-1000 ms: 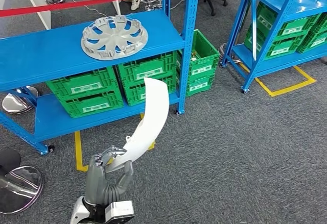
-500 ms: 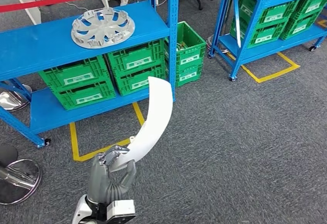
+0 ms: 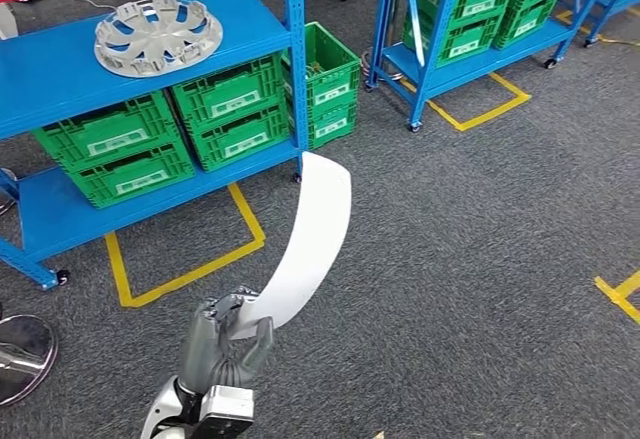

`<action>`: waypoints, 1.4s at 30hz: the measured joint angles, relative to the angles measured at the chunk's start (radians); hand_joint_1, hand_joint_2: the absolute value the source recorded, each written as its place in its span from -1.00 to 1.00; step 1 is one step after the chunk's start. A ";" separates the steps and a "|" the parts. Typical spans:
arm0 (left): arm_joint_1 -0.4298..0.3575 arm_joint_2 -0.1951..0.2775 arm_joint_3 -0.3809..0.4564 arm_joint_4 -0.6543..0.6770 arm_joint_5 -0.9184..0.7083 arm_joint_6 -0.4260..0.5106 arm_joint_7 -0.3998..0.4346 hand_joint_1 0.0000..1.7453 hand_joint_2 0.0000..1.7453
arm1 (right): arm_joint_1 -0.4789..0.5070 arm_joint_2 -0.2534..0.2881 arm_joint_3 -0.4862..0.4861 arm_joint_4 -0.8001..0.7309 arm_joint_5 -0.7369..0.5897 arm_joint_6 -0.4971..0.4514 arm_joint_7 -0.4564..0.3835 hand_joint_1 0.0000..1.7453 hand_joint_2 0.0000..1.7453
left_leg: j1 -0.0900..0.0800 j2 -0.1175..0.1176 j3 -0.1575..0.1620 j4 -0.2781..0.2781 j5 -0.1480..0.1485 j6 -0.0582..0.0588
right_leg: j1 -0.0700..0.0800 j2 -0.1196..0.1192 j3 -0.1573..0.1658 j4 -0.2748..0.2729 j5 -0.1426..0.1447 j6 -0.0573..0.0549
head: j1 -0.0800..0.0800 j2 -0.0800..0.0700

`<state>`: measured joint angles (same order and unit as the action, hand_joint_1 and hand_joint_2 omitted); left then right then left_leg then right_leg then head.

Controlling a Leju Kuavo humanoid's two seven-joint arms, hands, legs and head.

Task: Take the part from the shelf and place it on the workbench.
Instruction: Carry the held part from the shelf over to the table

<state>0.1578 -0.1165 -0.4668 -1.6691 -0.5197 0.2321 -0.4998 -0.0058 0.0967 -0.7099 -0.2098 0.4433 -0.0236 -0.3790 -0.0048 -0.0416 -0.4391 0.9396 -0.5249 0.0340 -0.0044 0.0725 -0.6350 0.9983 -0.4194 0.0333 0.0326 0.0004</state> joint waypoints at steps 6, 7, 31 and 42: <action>-0.001 0.000 -0.002 0.011 0.048 -0.068 -0.001 1.00 1.00 | 0.004 -0.001 -0.017 0.000 0.009 0.001 0.013 -1.00 -1.00 | -0.011 0.080 -0.037 0.000 0.030 0.012 | -0.005 -0.070 -0.085 0.269 -0.144 0.019 | 0.012 0.000; -0.001 0.001 -0.002 0.012 0.052 -0.073 -0.001 1.00 1.00 | 0.006 -0.001 -0.020 0.000 0.010 0.001 0.014 -1.00 -1.00 | -0.013 0.091 -0.039 0.000 0.033 0.011 | -0.005 -0.074 -0.044 0.219 -0.123 0.017 | 0.012 0.000; -0.030 -0.002 0.047 0.034 0.157 -0.192 0.007 1.00 1.00 | 0.006 -0.001 -0.068 0.001 0.017 -0.029 -0.019 -1.00 -1.00 | 0.021 0.008 -0.073 0.047 0.026 -0.017 | -0.014 -0.004 0.012 0.029 -0.045 0.013 | 0.014 0.000; -0.036 -0.002 0.086 0.057 0.153 -0.226 -0.022 1.00 1.00 | -0.002 0.001 -0.090 0.001 0.026 -0.027 0.020 -1.00 -1.00 | -0.004 0.125 -0.088 0.050 0.036 -0.013 | 0.004 -0.130 0.090 -0.006 -0.073 -0.009 | 0.021 0.000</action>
<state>0.1214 -0.1185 -0.3804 -1.6123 -0.3668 0.0060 -0.5217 -0.0078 0.0977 -0.7997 -0.2090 0.4694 -0.0504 -0.3594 -0.0089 0.0835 -0.5270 0.9897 -0.4893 0.0205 -0.0001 -0.0572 -0.5454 0.9925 -0.4926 0.0242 0.0535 0.0004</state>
